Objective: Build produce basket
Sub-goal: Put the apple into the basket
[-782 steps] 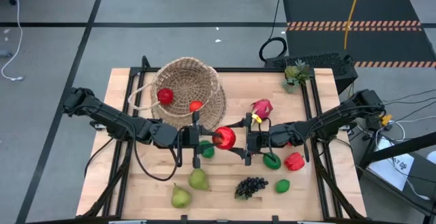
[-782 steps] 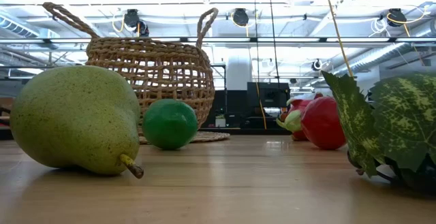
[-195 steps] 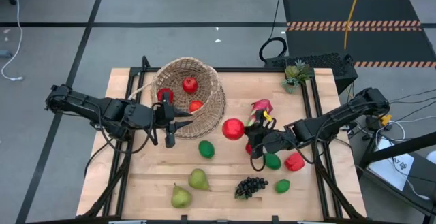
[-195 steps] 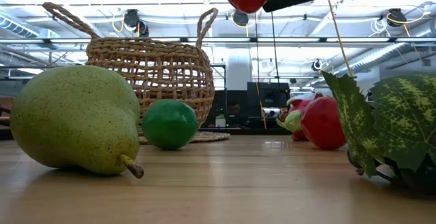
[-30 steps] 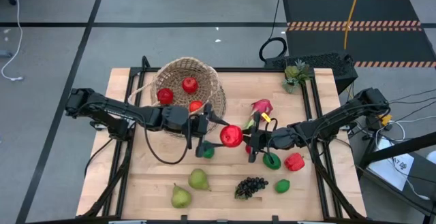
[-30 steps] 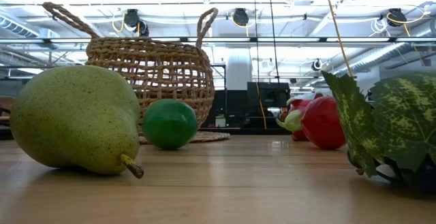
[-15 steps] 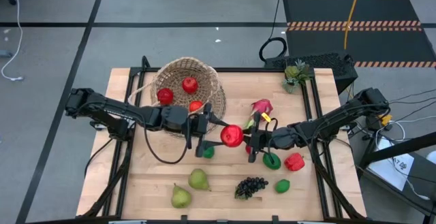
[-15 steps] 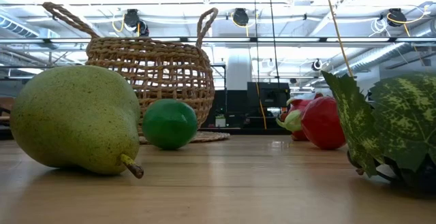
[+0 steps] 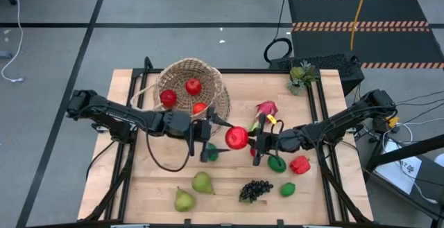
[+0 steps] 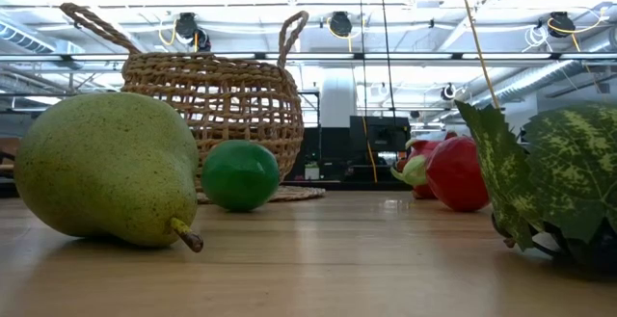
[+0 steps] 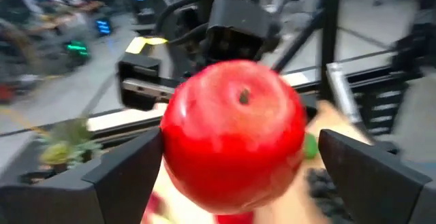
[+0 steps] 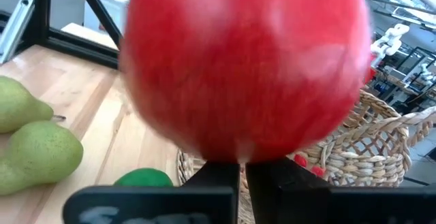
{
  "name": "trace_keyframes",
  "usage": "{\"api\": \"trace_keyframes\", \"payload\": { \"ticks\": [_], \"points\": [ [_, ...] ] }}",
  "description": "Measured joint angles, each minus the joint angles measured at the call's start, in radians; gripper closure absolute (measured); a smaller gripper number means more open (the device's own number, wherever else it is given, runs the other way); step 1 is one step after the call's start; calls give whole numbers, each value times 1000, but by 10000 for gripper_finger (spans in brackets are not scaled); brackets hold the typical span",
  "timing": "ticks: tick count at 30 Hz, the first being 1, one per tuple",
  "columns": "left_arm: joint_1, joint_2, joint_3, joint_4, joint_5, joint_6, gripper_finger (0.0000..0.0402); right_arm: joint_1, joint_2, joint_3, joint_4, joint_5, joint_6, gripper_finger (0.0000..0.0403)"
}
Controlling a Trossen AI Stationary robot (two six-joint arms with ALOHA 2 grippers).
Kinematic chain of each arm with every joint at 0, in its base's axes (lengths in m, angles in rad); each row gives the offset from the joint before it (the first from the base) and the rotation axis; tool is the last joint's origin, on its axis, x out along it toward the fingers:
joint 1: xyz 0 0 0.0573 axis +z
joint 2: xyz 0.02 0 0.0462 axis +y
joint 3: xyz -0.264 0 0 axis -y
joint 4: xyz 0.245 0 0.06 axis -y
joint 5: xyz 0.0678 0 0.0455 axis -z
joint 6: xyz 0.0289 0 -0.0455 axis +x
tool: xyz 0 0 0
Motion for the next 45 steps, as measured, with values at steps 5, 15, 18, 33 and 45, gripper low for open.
{"api": "trace_keyframes", "payload": {
  "ticks": [5, 15, 18, 33, 45],
  "points": [
    [-7, 47, 1, 56, -90, 54, 3, -1, 0, 0, 20, 6, 19, 398],
    [-10, 44, -2, 78, -87, 91, 5, -1, -1, 2, 29, 4, 19, 398],
    [-10, 44, -2, 80, -87, 100, 5, -1, -1, 2, 27, 4, 19, 398],
    [-9, 44, -2, 88, -61, 122, 56, 0, -1, 2, 36, 1, 8, 398],
    [-10, 43, -2, 86, -47, 119, 49, 29, -12, 2, 54, 20, 22, 234]
  ]
}}
